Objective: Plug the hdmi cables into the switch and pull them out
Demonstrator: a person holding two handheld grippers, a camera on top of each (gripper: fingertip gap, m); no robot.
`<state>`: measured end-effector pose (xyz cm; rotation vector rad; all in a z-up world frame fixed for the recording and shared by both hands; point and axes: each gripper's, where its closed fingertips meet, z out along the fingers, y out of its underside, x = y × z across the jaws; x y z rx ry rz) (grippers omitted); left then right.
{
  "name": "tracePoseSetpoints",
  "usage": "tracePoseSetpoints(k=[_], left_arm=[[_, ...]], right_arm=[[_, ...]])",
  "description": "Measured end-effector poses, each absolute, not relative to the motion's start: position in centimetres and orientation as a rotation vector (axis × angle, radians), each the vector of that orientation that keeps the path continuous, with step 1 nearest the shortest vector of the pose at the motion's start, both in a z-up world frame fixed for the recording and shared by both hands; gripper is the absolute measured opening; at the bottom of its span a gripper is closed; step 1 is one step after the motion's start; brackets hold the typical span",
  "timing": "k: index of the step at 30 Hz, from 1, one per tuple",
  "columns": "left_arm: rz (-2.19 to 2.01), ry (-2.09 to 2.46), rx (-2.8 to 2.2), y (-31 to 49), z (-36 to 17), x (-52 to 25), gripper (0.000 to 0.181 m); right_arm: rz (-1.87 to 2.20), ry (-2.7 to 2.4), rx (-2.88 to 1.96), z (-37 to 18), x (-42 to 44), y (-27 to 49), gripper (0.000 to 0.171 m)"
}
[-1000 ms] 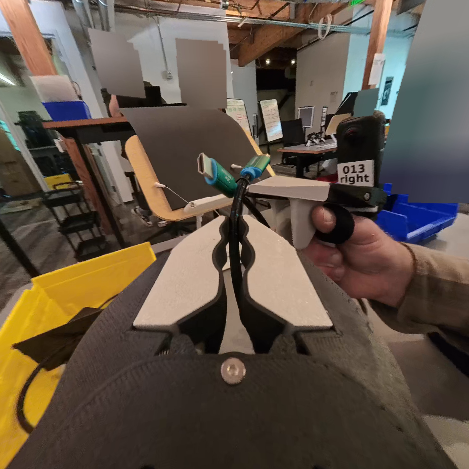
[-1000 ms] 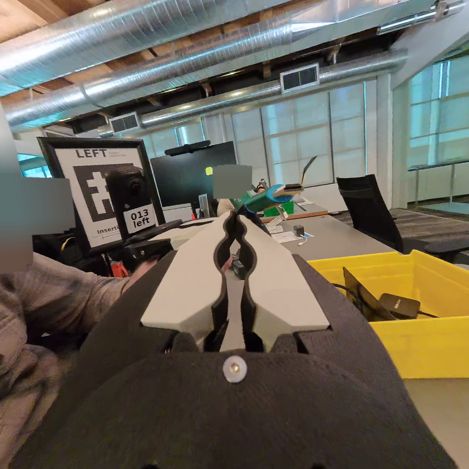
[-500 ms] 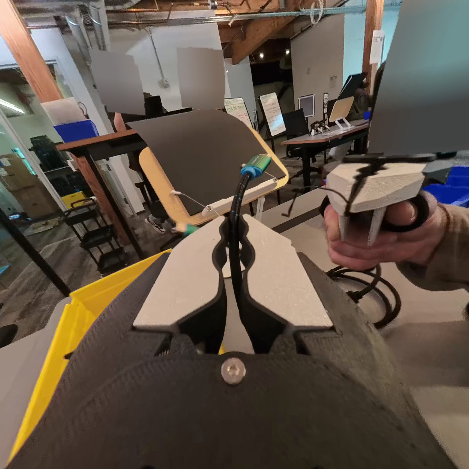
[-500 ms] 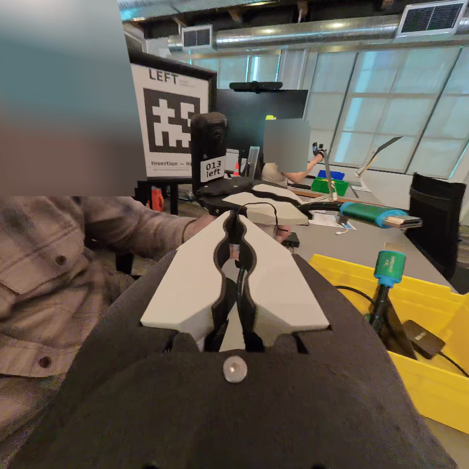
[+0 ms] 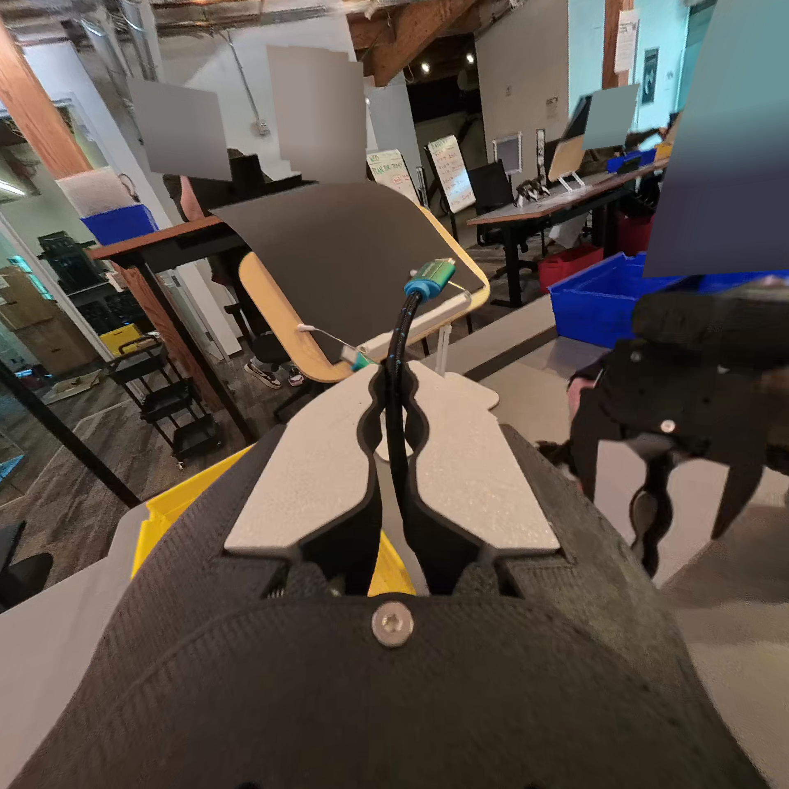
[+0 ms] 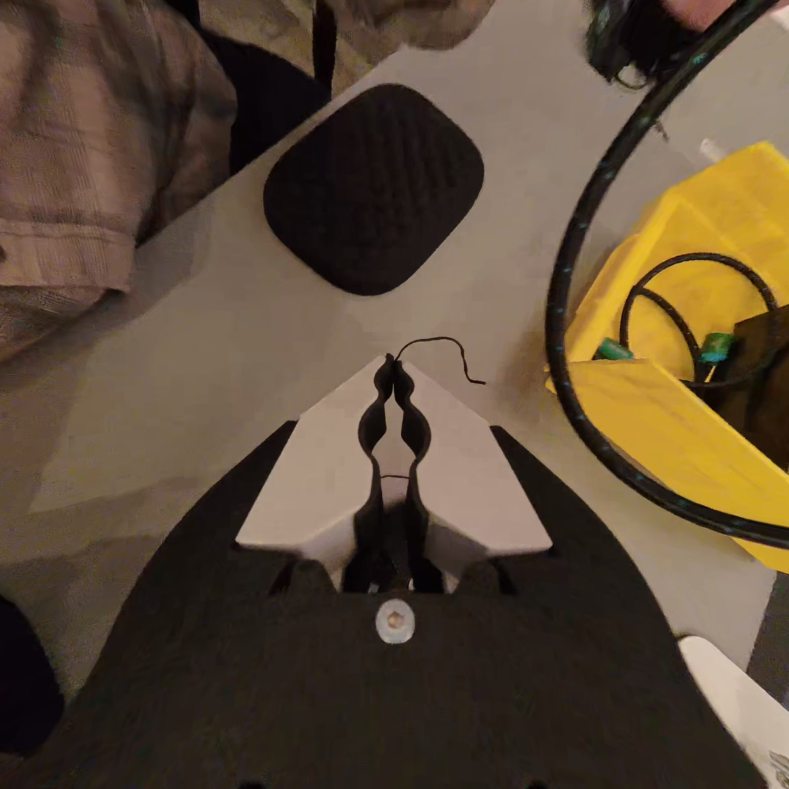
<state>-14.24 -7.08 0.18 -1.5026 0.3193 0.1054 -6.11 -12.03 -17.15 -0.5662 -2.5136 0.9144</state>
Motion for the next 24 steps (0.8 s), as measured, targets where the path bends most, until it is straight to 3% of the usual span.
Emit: tracePoseSetpoints(k=[6,11,13,15,19,22,24], left_arm=[[0.209,0.455,-1.592,-7.0,-0.1,-14.8,0.006],[0.242,0.604,-1.7,-6.4,-1.7,-14.6,0.006],[0.245,0.656,-1.747,-6.0,-2.5,-14.5,0.006],[0.263,0.688,-1.766,-5.6,-2.9,-14.7,0.006],[0.221,0.711,-1.808,-4.9,-3.2,-14.9,0.006],[0.15,0.691,-1.855,-4.3,-3.6,-14.5,0.006],[0.077,0.648,-1.864,-3.8,-3.6,-14.0,0.006]], right_arm=[[0.437,-2.639,-0.568,-24.6,-8.0,-11.1,0.0],[0.349,-2.603,-0.582,-25.1,-8.7,-11.0,0.076],[0.366,-2.577,-0.583,-23.6,-8.4,-10.5,0.088],[0.44,-2.525,-0.536,-21.0,-7.8,-10.4,0.082],[0.516,-2.272,-0.428,-13.2,-7.1,-8.3,0.036],[0.363,-1.872,-0.384,-6.0,-8.0,-4.5,0.034],[0.199,-1.7,-0.395,-3.6,-8.4,-2.3,0.059]])
